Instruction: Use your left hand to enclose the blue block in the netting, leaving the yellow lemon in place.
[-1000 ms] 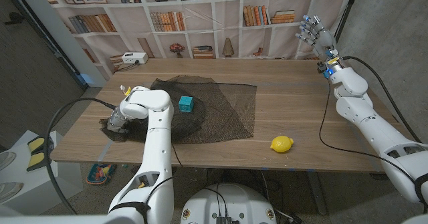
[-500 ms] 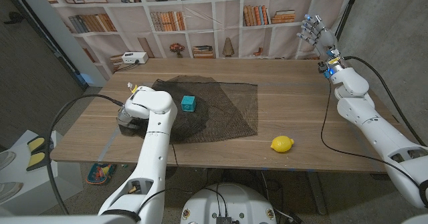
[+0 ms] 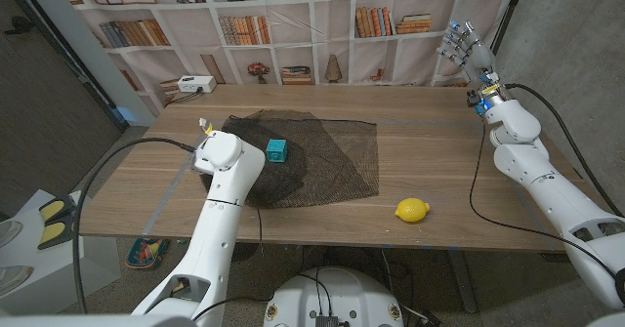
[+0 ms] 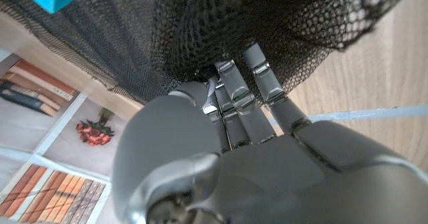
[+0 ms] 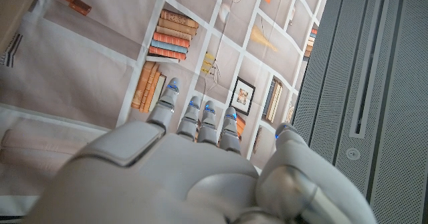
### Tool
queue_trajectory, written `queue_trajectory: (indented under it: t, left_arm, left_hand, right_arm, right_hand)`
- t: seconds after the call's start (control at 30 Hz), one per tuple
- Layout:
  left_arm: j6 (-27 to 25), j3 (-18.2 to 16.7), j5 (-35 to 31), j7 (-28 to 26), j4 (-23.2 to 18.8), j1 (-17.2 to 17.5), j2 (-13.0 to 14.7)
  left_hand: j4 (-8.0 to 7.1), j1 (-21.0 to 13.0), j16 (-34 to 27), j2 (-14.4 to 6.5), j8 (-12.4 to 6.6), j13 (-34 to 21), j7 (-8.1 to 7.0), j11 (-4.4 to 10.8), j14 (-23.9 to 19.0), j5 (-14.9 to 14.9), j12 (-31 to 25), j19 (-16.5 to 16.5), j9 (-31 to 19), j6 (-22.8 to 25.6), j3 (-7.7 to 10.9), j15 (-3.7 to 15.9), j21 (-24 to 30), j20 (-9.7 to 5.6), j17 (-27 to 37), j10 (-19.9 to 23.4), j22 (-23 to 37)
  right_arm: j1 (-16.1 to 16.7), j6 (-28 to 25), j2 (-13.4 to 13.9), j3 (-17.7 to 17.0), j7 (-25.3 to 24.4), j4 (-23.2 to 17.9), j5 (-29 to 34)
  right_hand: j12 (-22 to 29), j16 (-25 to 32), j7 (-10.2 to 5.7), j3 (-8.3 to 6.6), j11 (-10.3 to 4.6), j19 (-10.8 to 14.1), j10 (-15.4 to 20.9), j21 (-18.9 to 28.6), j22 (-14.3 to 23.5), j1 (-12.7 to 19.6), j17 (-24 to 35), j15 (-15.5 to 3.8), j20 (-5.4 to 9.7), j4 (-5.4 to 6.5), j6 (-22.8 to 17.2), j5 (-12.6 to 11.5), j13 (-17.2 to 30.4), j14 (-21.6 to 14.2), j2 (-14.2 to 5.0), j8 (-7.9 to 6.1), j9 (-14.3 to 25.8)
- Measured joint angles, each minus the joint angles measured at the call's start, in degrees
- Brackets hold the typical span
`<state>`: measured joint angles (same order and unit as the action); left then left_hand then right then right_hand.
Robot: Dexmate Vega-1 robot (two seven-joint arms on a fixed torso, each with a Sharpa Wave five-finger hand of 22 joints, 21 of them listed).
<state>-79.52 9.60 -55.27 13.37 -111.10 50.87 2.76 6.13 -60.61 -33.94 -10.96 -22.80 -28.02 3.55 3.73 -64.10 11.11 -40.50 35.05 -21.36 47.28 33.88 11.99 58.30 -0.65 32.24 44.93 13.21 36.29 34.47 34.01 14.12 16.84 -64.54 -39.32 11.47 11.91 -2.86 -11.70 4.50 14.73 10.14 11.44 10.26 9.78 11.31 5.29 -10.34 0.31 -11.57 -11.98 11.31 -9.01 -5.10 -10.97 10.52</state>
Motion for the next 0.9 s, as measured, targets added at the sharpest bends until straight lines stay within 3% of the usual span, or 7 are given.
queue_trajectory:
  t: [0.2,0.67,0.9]
  left_arm:
    - [-0.26,1.62,3.14,-5.12,-2.24,-0.33,0.85]
    - [-0.41,4.41,-1.6,-3.15,-7.67,-0.63,1.02]
    - [-0.35,6.36,1.25,-5.91,-11.41,-0.81,2.81]
  left_hand:
    - [-0.16,0.0,0.0,0.0,-0.12,0.0,0.06,0.07,0.01,0.0,0.0,-0.3,-0.89,0.06,-0.02,-0.01,0.75,0.14,1.23,-0.08,0.0]
    - [-0.53,-0.89,-1.73,0.15,-1.03,0.0,0.05,0.07,0.02,0.0,-0.01,-0.7,-3.02,0.06,0.07,-0.02,2.96,0.54,4.98,-0.08,-0.4]
    - [-0.96,-1.12,-1.73,-0.08,-1.04,0.0,0.05,0.08,0.02,0.0,-0.01,-0.7,-3.78,0.06,0.02,-0.02,3.61,0.54,6.08,-0.09,-0.44]
  right_arm:
    - [0.12,-0.01,-0.22,-0.31,0.33,-0.03,-0.63]
    - [-0.27,0.16,-1.04,-0.66,1.43,0.98,-1.64]
    - [-0.99,0.69,-1.57,-0.66,2.03,2.22,-1.83]
  right_hand:
    - [0.0,0.0,0.0,0.0,0.0,0.0,0.0,0.0,0.0,0.0,0.0,-0.09,0.0,0.0,0.0,0.0,0.0,-0.1,0.0,0.0,0.0]
    - [0.0,0.0,0.0,0.0,0.0,0.0,0.0,0.0,0.0,0.0,0.0,0.11,0.0,0.0,0.0,0.0,0.0,-0.3,0.0,0.0,0.0]
    - [0.0,0.0,0.0,0.0,0.0,0.0,0.0,0.0,0.0,0.01,0.0,0.11,0.0,0.0,0.0,0.0,0.0,-0.3,0.0,0.0,0.0]
